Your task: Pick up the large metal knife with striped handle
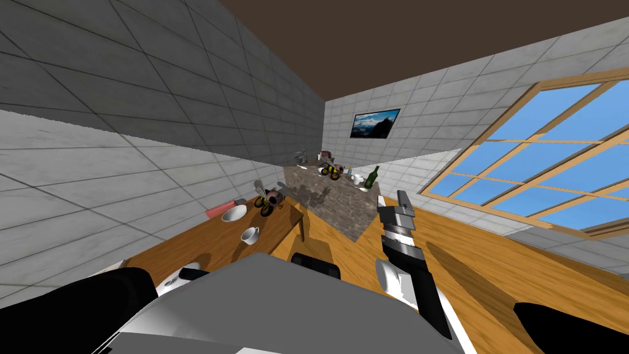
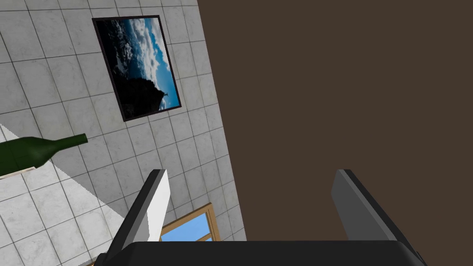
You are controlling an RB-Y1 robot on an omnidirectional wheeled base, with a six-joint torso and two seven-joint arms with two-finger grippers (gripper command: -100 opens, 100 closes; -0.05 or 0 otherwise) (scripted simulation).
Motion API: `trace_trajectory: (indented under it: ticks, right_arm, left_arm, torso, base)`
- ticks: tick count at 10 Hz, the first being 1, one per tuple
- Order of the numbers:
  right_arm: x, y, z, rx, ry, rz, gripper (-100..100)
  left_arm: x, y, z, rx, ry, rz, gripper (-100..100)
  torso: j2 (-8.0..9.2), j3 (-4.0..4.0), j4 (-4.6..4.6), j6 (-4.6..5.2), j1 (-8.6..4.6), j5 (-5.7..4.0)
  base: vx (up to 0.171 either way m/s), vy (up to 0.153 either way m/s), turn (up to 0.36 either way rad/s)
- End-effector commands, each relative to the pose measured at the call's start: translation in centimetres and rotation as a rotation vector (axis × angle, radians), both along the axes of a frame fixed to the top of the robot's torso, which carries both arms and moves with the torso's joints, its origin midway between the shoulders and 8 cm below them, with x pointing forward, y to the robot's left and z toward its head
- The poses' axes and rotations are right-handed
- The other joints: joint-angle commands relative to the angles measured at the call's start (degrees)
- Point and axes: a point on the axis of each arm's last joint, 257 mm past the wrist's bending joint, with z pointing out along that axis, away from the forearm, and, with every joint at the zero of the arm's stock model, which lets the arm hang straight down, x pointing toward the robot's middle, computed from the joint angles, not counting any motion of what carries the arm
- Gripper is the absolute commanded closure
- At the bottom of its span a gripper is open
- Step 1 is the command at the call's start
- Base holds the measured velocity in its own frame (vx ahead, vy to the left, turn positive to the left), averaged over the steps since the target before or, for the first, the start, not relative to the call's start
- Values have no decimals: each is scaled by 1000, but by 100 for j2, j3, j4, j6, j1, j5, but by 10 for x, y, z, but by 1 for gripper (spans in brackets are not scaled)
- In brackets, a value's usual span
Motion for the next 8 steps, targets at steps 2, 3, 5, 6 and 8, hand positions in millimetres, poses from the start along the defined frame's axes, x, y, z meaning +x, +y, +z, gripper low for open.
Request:
trace_trajectory:
  ticks: [2, 3, 5, 6, 8]
  right_arm:
    - [0, 0, 0, 0, 0, 0, 0]
    - [0, 0, 0, 0, 0, 0, 0]
    - [0, 0, 0, 0, 0, 0, 0]
    - [0, 0, 0, 0, 0, 0, 0]
    - [0, 0, 0, 0, 0, 0, 0]
  left_arm:
    - [-1, -4, -16, 0, -1, 19, -100]
    - [-1, -2, -12, 0, -2, 15, -100]
    - [-1, -1, -13, 1, 1, 16, 100]
    - [-2, -2, -13, 0, 1, 16, 100]
    - [-1, -2, -13, -1, 0, 15, 100]
  torso:
    - [3, 2, 1, 2, 2, 1]
    - [2, 2, 1, 1, 6, 2]
    - [7, 5, 4, 2, -3, 0]
    - [5, 4, 4, 5, -7, -2]
    - [5, 4, 3, 2, 1, -1]
  base:
    - [15, 19, -97]
    - [8, 13, -17]
    - [0, 0, 0]
    - [0, 0, 0]
    - [0, 0, 0]
